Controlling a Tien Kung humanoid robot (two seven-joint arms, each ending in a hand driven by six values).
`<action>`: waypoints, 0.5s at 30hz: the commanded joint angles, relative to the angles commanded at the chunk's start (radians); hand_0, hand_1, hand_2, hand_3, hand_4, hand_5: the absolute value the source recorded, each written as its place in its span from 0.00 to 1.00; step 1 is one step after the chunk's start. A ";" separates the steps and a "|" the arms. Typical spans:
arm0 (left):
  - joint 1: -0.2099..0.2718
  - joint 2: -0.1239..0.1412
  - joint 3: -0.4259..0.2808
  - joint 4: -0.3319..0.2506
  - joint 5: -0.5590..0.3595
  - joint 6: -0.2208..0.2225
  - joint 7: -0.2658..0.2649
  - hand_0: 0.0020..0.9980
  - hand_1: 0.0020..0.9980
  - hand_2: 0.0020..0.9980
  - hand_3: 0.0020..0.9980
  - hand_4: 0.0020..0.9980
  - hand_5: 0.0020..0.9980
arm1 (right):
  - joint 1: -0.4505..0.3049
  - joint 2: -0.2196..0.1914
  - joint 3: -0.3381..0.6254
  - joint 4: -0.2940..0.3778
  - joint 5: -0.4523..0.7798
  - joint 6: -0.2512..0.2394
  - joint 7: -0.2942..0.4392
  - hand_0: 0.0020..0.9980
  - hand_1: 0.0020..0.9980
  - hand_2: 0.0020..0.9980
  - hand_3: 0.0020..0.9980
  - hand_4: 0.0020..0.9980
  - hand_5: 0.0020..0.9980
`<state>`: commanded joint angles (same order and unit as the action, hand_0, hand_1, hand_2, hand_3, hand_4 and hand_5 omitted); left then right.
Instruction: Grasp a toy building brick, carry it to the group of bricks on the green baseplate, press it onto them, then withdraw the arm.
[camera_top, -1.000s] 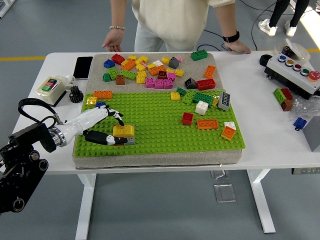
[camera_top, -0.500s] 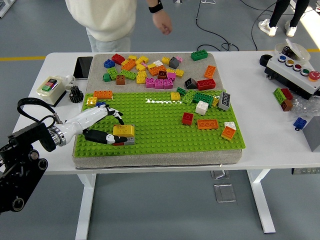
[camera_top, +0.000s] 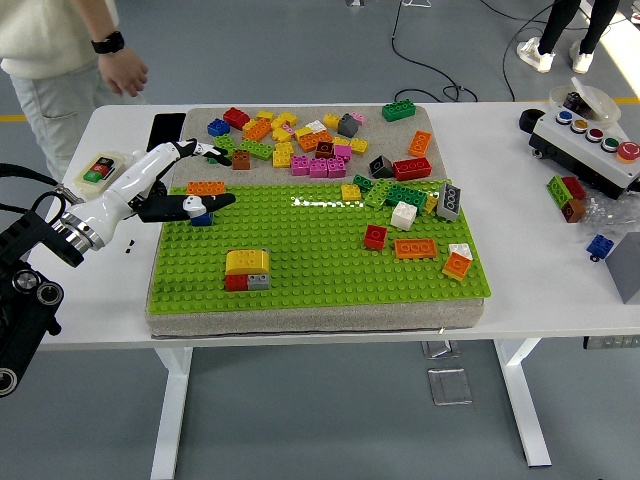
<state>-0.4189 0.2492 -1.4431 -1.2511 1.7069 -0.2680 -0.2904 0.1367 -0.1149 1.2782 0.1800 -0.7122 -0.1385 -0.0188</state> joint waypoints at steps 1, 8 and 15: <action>-0.003 0.002 -0.005 0.000 -0.039 0.000 0.003 0.95 0.84 0.82 0.84 1.00 0.67 | 0.000 0.000 0.000 0.000 0.000 0.000 0.000 0.73 0.64 0.68 0.62 0.94 0.49; -0.031 0.027 -0.047 0.005 -0.338 -0.044 0.054 0.95 0.85 0.83 0.87 1.00 0.68 | 0.005 0.000 0.004 0.000 0.000 -0.005 -0.001 0.73 0.64 0.68 0.62 0.94 0.49; -0.042 0.057 -0.064 0.003 -0.525 -0.076 0.084 1.00 0.92 0.90 0.95 1.00 0.84 | 0.009 0.003 0.004 0.000 -0.007 -0.009 -0.004 0.73 0.64 0.68 0.62 0.94 0.49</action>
<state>-0.4607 0.3058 -1.5071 -1.2486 1.1820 -0.3442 -0.2068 0.1458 -0.1120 1.2820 0.1800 -0.7194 -0.1476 -0.0225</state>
